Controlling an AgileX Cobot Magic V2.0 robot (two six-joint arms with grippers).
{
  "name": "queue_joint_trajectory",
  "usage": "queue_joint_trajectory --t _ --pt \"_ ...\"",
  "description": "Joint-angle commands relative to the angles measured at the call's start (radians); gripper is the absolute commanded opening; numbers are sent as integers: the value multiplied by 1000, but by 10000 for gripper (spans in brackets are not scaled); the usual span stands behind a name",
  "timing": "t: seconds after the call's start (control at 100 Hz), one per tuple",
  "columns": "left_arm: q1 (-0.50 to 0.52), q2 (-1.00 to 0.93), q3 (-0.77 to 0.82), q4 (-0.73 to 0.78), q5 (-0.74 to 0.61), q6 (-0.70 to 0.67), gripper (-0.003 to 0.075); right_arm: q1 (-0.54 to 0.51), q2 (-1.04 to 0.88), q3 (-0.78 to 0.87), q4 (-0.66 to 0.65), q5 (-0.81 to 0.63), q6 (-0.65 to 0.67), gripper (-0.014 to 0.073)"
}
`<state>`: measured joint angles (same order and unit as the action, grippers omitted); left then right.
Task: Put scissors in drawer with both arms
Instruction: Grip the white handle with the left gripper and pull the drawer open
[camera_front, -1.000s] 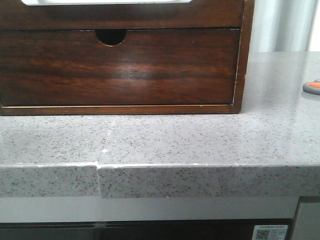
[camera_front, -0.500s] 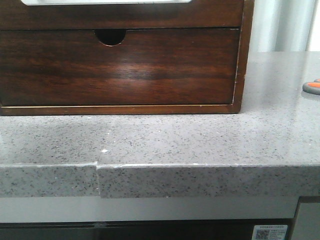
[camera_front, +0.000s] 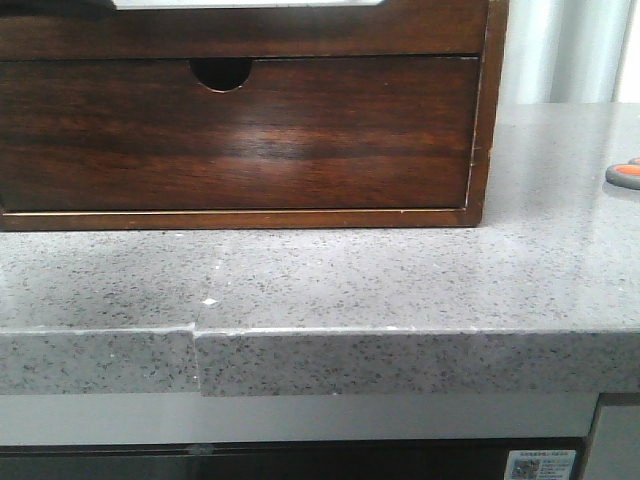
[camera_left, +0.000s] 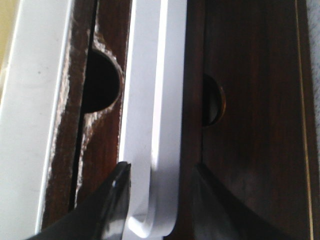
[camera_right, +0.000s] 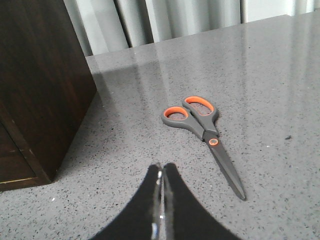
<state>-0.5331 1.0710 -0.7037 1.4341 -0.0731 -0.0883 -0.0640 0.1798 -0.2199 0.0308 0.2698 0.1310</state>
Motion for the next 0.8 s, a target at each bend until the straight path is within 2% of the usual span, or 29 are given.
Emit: queue_joint_trajectory --t 0.0,0.07,0.14,0.29,0.79 --pt "-8 -11 -38 20 7 -4 272 2 11 -24 -1 -83 -3 -62" --pt "-8 -11 -38 20 7 -4 249 2 11 -24 -1 -83 -3 -62" --pt "-8 -11 -38 20 11 -4 189 2 11 -24 -1 -83 -3 -62" --pt "-8 -11 -38 20 28 -4 -22 2 11 -24 -1 -83 -3 -62" --pt "-13 -32 -20 16 27 -6 -22 2 11 -24 -1 -76 -3 -62"
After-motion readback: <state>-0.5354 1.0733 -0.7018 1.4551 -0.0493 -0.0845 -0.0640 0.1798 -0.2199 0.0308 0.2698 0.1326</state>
